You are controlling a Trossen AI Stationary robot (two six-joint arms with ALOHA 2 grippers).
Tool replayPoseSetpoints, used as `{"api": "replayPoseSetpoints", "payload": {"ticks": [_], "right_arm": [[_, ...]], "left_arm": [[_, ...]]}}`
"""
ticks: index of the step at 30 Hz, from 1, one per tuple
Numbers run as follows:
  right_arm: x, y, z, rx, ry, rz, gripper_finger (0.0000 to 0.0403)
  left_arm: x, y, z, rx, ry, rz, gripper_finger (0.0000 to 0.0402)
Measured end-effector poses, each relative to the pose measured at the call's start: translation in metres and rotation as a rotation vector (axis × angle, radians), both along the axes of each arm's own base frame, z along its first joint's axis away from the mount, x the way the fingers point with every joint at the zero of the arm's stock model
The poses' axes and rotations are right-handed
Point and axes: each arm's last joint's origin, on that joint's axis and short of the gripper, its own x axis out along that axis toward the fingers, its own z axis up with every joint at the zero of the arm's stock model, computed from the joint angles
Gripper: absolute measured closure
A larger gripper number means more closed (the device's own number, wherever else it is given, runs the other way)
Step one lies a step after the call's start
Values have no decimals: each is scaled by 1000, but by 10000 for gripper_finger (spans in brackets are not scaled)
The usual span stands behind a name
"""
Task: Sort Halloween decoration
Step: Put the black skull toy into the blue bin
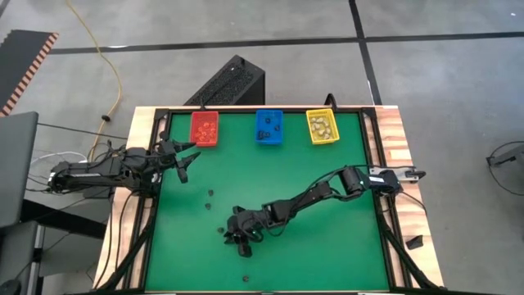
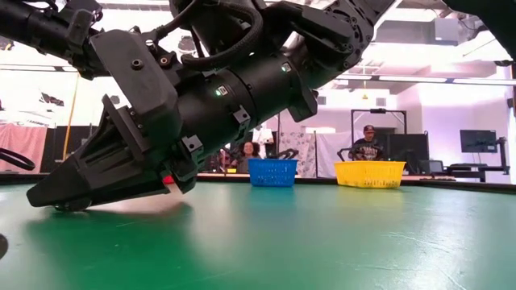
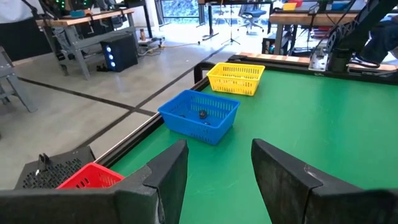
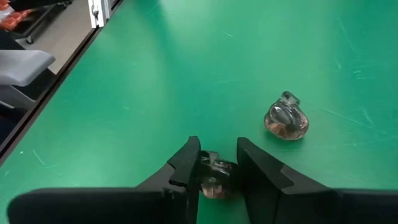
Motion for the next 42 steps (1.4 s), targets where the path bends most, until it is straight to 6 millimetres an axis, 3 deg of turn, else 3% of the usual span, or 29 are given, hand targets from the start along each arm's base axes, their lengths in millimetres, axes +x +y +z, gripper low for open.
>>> {"api": "replayPoseSetpoints", "payload": {"ticks": [7, 10, 19, 28, 33, 42], "right_arm": [[0, 0, 1, -6, -19, -9, 287], [1, 0, 12, -25, -47, 4, 287], [-9, -19, 60, -219, -17, 7, 287], [-29, -32, 121, -385, -15, -19, 287], [-43, -53, 145, -449, 53, -67, 287], [-62, -91, 167, -507, 182, -109, 287]], "left_arm": [[0, 0, 0, -1, 0, 0, 233], [0, 0, 0, -3, -1, 0, 233], [0, 0, 0, -8, -4, 0, 233], [0, 0, 0, -9, -5, 1, 233], [0, 0, 0, -13, -8, 1, 233], [0, 0, -1, -26, -5, 2, 233]]}}
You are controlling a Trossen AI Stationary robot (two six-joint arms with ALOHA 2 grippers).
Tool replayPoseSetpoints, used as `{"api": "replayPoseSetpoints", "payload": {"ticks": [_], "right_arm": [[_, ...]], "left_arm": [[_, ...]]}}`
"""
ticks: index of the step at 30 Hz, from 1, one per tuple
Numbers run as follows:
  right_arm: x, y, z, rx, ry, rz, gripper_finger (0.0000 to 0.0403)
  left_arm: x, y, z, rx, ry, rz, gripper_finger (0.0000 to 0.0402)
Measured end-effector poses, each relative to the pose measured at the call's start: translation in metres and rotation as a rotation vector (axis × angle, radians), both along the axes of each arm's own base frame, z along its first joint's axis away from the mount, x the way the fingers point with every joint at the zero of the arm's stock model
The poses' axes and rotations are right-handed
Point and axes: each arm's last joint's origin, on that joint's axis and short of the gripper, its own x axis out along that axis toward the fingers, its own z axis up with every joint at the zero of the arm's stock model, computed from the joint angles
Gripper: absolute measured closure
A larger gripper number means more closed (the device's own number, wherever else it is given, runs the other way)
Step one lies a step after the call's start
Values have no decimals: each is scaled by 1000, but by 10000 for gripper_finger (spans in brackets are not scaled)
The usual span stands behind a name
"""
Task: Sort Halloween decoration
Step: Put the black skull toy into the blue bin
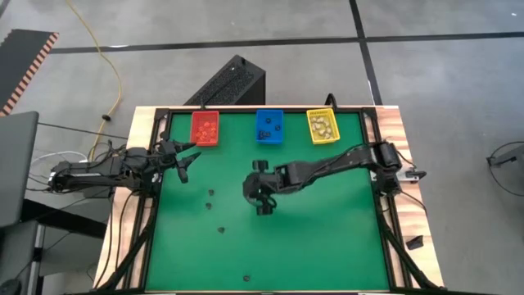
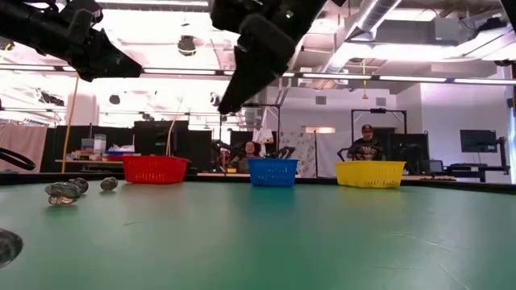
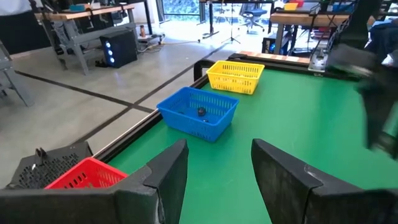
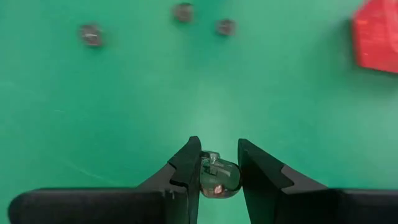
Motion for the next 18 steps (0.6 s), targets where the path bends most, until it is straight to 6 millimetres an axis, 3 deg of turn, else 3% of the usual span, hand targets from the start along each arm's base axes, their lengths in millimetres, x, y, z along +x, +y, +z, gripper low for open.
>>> {"api": "replayPoseSetpoints", "payload": {"ticks": [4, 8, 14, 18], "right_arm": [[-16, -24, 12, -8, 5, -44, 287], [-58, -45, 15, 31, -23, -132, 287], [-119, -68, 15, 30, -237, -282, 287], [-133, -91, 9, 14, -388, -370, 287]], "left_arm": [[0, 0, 0, 0, -1, 0, 233], [0, 0, 0, 0, 1, 0, 233], [0, 0, 2, 1, -18, 0, 233], [0, 0, 2, 11, -19, -1, 233]]}}
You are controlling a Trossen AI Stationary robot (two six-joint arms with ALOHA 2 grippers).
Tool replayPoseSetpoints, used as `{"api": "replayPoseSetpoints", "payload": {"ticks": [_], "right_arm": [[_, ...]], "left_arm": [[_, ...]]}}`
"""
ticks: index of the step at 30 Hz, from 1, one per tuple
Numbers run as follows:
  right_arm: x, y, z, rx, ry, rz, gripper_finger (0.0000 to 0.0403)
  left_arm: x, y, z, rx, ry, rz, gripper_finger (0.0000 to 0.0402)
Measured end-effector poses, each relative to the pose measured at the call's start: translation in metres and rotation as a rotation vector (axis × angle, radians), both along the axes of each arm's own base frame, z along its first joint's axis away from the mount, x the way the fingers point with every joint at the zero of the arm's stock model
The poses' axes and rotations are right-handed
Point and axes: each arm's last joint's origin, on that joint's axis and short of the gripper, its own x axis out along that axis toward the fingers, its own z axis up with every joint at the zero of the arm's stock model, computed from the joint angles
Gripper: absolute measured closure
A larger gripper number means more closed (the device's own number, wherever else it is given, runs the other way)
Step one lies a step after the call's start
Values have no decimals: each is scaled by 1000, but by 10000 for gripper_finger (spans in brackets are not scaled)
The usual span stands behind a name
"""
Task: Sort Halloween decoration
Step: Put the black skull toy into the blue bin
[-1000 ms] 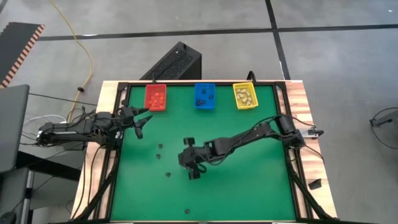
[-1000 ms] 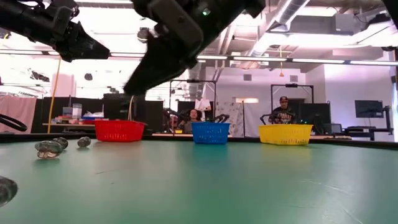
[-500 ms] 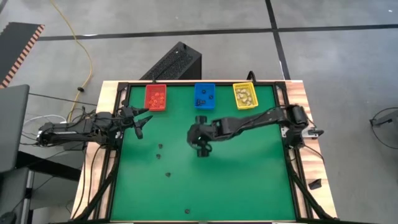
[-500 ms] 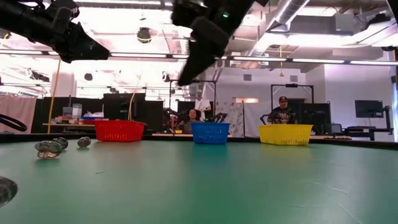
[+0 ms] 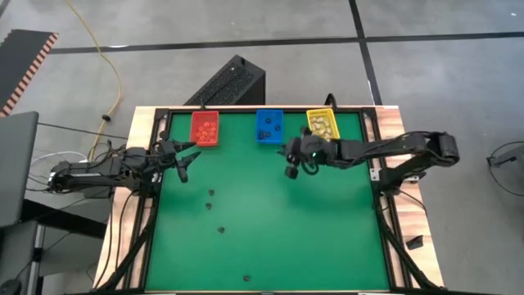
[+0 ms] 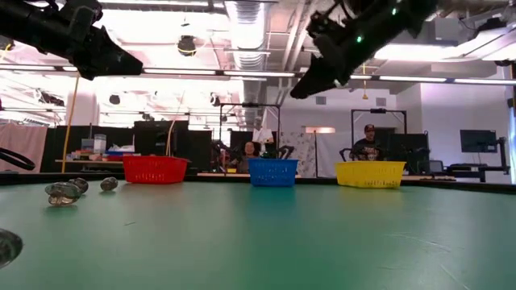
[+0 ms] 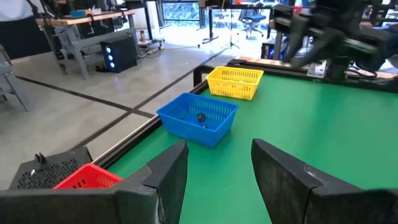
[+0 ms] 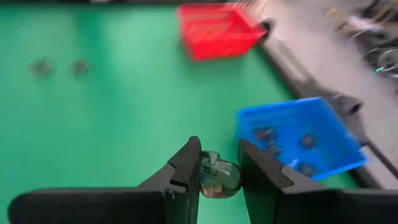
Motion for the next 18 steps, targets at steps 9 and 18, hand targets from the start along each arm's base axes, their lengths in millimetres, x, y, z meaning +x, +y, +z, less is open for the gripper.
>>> {"api": "replayPoseSetpoints", "payload": {"ticks": [9, 18], "right_arm": [[14, -62, -41, 39, -225, -229, 287], [31, -108, -66, 95, -252, -373, 281]], "left_arm": [[0, 0, 0, 13, 2, 0, 233], [0, 0, 1, 26, 7, -1, 233]]}}
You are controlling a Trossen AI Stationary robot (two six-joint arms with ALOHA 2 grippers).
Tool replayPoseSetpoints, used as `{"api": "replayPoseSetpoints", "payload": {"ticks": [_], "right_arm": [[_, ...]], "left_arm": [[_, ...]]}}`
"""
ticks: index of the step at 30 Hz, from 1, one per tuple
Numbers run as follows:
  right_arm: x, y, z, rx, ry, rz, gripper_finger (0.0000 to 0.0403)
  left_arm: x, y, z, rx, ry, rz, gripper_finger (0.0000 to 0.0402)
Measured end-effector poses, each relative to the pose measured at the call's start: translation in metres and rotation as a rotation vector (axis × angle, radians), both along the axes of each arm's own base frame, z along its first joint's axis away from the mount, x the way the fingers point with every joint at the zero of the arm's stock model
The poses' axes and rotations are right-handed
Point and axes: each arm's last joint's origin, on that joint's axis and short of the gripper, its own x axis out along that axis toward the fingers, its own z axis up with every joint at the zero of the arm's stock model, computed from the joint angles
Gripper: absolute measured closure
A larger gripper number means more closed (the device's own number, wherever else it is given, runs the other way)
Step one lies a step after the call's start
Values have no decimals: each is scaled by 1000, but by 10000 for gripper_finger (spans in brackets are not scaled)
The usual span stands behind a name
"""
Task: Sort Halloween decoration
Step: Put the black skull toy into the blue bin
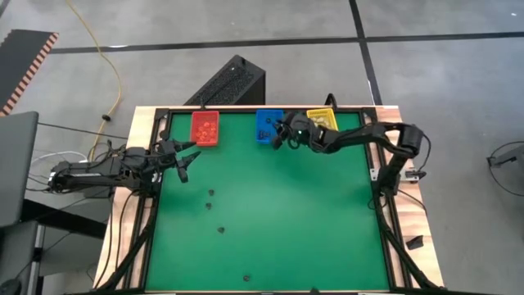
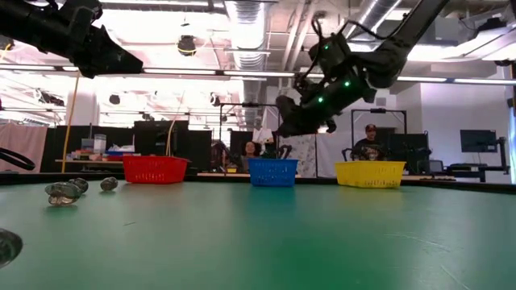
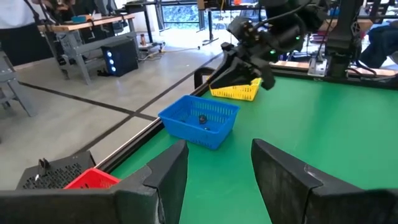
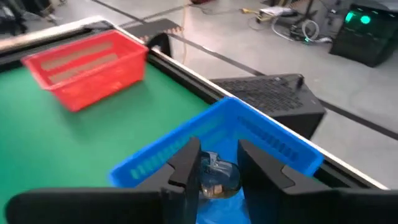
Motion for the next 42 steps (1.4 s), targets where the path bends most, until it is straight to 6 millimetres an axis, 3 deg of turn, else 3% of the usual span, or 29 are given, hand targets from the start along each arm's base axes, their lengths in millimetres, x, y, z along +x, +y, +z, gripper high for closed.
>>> {"api": "replayPoseSetpoints", "payload": {"ticks": [8, 14, 17, 22, 29, 36, 42], "right_arm": [[7, -12, -5, 33, -4, -5, 200], [7, -10, -3, 60, -15, 51, 194], [9, -1, 8, 55, -52, 144, 196], [18, 31, 23, 55, -105, 331, 198], [35, 90, 23, 49, -139, 505, 199], [57, 155, 7, 4, -271, 688, 199], [89, 191, -13, -24, -273, 757, 198]], "left_arm": [[0, 0, 0, 6, 4, -1, 233], [0, 0, 0, 7, 4, -1, 233], [0, 0, 0, 6, 4, -1, 233], [0, 0, 0, 7, 0, -1, 233], [0, 0, 1, 2, -7, -1, 233], [0, 0, 1, -8, -13, -1, 233], [0, 0, 1, -14, -17, 0, 233]]}}
